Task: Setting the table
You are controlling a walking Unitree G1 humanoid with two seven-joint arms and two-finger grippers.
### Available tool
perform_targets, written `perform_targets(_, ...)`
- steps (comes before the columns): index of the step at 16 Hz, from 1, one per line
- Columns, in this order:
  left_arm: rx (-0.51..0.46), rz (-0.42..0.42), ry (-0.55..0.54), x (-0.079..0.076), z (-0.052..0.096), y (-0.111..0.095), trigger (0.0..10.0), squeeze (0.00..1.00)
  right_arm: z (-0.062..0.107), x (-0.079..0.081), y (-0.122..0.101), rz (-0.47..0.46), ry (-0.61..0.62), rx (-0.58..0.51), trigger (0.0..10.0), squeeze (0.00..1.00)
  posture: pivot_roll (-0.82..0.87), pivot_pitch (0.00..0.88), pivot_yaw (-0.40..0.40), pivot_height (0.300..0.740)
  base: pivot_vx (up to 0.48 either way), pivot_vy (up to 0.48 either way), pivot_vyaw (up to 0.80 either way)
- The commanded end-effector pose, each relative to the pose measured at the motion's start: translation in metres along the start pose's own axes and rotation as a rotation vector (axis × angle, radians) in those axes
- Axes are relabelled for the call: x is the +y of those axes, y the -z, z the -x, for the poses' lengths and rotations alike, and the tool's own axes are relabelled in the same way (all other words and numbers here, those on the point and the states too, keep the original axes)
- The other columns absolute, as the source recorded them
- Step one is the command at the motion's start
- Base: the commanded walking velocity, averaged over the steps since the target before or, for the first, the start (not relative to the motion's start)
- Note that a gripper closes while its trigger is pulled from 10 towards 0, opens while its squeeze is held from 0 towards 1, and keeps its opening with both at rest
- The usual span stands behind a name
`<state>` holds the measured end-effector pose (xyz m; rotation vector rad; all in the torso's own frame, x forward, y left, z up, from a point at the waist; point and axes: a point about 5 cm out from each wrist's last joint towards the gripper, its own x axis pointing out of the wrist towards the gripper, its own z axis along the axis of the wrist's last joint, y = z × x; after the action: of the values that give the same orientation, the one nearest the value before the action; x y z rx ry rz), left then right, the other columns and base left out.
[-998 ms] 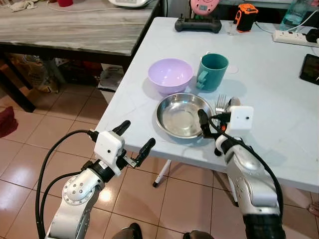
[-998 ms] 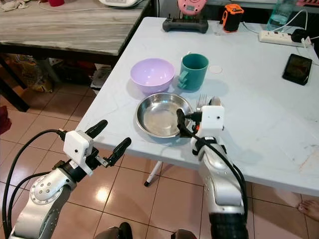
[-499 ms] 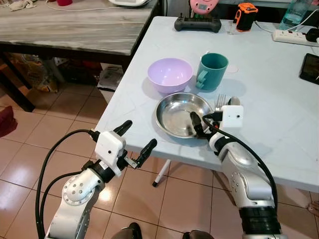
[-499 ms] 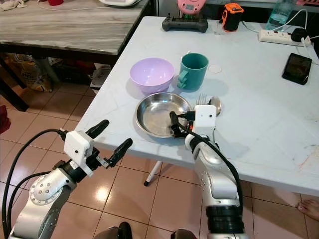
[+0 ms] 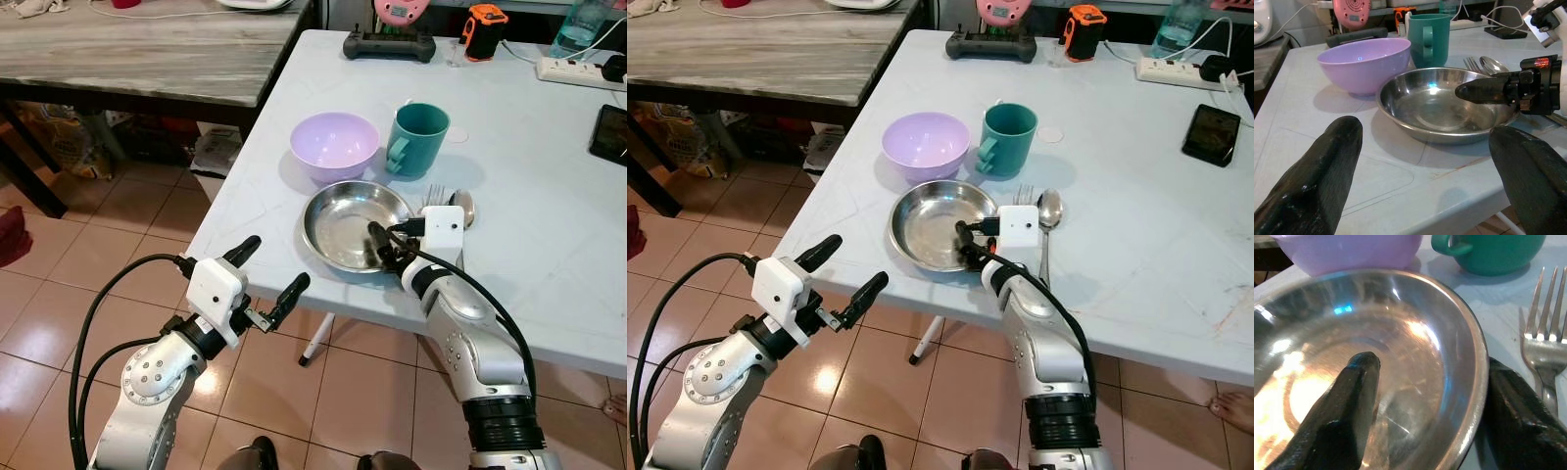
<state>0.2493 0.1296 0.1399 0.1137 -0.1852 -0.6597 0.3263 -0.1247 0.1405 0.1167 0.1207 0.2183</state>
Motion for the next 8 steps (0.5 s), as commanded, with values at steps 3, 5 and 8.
perform_targets(3,0.001,-0.004,0.029,-0.0024,0.0019,-0.0021,10.0,0.0,0.0003,-0.0015,0.0075,-0.029,0.005,0.048,0.0,0.0,-0.16,0.19,0.025,0.74,0.0,0.0,0.0)
perform_targets(5,-0.002,-0.002,0.034,-0.0025,0.0016,-0.0025,10.0,0.0,0.0001,-0.002,0.007,-0.035,0.004,0.049,0.0,0.0,-0.16,0.189,0.024,0.74,0.0,0.0,0.0)
perform_targets(8,-0.003,-0.003,0.035,-0.0016,0.0007,-0.0028,10.0,0.0,-0.0007,-0.0032,0.0037,-0.056,0.008,0.047,0.0,0.0,-0.15,0.183,0.025,0.74,0.0,0.0,0.0)
